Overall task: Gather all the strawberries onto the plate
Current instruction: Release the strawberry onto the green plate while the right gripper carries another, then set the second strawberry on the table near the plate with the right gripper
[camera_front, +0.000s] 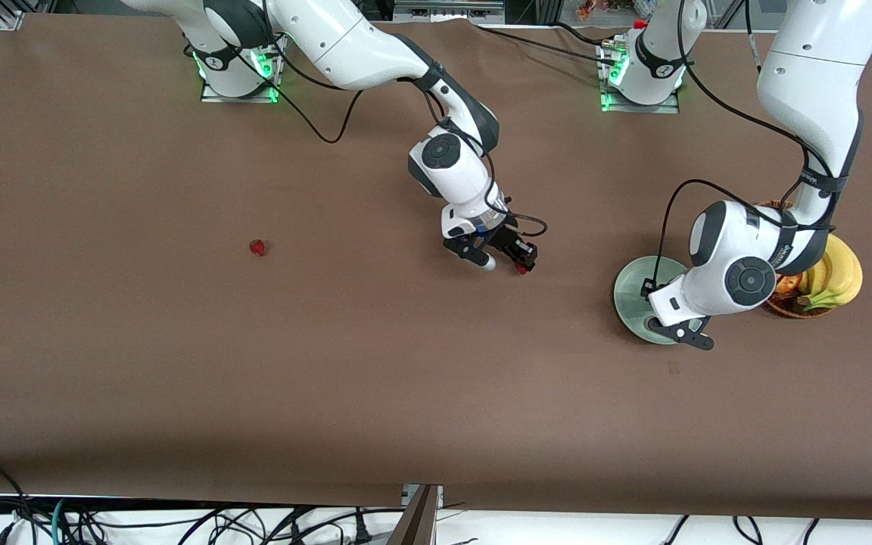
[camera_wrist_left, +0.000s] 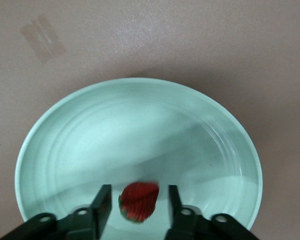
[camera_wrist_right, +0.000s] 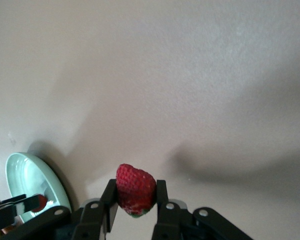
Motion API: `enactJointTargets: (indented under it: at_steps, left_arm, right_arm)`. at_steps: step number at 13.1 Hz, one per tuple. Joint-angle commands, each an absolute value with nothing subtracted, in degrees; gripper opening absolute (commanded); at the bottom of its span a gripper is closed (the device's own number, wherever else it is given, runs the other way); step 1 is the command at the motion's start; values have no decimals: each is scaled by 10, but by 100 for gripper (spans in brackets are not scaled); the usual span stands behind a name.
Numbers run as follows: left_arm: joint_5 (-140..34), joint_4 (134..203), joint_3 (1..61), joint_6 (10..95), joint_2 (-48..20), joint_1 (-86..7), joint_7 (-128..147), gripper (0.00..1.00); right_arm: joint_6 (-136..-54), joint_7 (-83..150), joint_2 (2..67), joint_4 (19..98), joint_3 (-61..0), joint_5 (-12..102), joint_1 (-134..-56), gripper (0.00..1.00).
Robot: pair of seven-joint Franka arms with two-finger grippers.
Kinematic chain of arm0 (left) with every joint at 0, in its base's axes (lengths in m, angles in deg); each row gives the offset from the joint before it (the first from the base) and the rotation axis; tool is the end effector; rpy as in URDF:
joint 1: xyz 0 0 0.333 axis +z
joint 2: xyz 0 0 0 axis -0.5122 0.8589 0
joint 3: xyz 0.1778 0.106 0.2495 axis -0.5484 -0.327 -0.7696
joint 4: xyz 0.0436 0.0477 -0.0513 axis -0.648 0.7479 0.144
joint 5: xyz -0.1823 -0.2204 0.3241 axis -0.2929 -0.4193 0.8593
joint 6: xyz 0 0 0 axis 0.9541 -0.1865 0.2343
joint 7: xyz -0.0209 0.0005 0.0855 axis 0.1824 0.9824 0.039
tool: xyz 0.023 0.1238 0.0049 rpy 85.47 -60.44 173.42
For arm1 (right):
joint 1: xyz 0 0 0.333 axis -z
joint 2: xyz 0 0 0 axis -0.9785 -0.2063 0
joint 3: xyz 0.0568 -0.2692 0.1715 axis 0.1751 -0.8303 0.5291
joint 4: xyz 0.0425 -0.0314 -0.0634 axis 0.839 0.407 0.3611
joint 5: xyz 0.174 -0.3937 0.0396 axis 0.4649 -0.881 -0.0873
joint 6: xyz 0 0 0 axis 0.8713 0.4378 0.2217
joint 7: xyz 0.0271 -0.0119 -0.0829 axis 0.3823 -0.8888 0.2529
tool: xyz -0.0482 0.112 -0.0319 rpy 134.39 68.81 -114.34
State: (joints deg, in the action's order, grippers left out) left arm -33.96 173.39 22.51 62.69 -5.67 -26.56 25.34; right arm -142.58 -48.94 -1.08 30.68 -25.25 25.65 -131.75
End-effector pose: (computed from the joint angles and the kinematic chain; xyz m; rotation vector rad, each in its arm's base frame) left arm 0.6523 -0.0499 0.1546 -3.0570 0.5428 0.2984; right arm 0.5099 0.6686 0.1611 -2.4044 0.8520 -0.1075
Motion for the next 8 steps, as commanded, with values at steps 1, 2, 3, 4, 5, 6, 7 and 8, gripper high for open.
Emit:
enactJointTargets:
  at_steps: [1, 2, 3, 4, 5, 6, 7, 8]
  left_arm:
    - [-325, 1738, 237, 623, -76, -254, 256, 100]
    - [-329, 1738, 238, 622, -84, -254, 254, 100]
    - [-332, 1737, 243, 619, -91, -255, 253, 100]
    - [-332, 1737, 252, 618, -99, -256, 250, 100]
    - [-333, 1737, 262, 614, -108, -256, 248, 100]
    - [-334, 1736, 275, 603, -113, -257, 245, 100]
    - [-334, 1732, 293, 602, -116, -256, 225, 100]
    - [-334, 1727, 306, 600, -116, -260, 185, 100]
  right_arm:
    - [-1427, -495, -25, 284, -254, 257, -1315, 69]
    - [-1427, -492, -25, 285, -254, 256, -1316, 70]
    - [-1423, -488, -23, 285, -257, 255, -1314, 70]
    - [-1420, -486, -22, 286, -259, 247, -1314, 70]
    - [-1403, -486, -18, 287, -260, 234, -1313, 71]
    - [-1375, -485, -14, 287, -261, 218, -1310, 74]
    - [-1348, -481, -7, 287, -262, 199, -1304, 74]
    - [-1320, -475, 0, 287, -265, 184, -1296, 77]
